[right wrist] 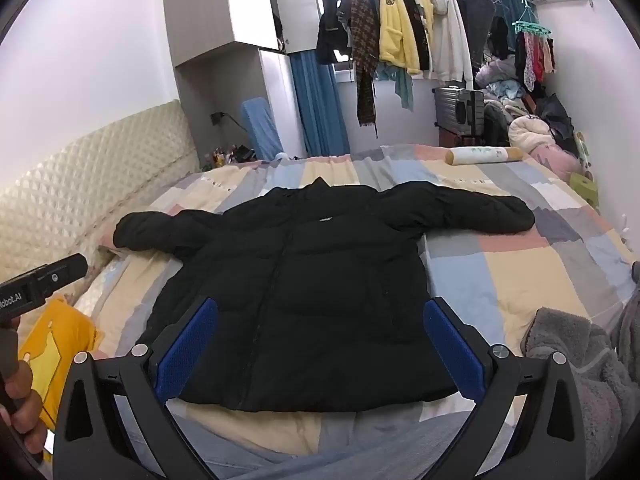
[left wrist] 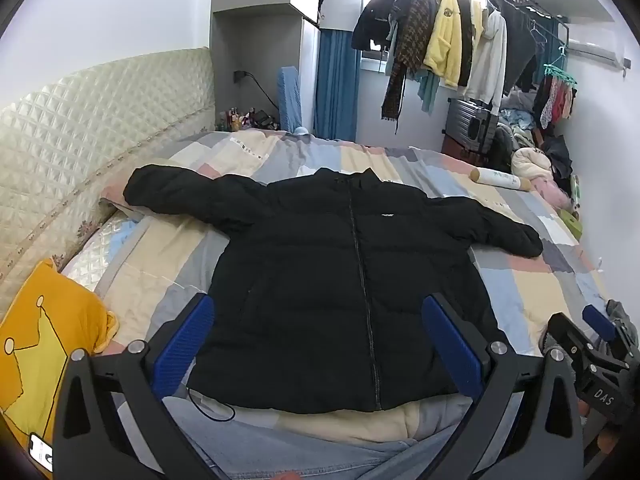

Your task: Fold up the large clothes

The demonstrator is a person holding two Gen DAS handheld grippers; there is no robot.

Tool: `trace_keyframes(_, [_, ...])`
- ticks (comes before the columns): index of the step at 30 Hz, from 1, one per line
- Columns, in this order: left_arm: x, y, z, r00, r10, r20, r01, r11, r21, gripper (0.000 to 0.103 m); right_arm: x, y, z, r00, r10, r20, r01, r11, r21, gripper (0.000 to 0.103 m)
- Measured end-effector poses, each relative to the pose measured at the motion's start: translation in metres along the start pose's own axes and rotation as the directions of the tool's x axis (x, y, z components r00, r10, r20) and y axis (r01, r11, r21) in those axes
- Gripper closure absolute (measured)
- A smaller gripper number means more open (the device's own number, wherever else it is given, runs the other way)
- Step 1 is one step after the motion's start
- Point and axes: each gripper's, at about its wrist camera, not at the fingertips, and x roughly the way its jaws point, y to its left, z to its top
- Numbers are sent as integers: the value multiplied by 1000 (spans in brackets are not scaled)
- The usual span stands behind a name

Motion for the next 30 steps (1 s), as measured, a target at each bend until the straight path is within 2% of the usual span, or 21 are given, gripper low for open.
trace_keyframes(12, [2,-3,1,999,-21,-26,22,1000,16,0,1,-5,0,1000,-17,0,17,1000,7,0])
trace_keyframes(30, [6,-4,0,999,-12,-42,12,1000,18,0,0,-9,1,1000,-21,1,21,1000,6,0])
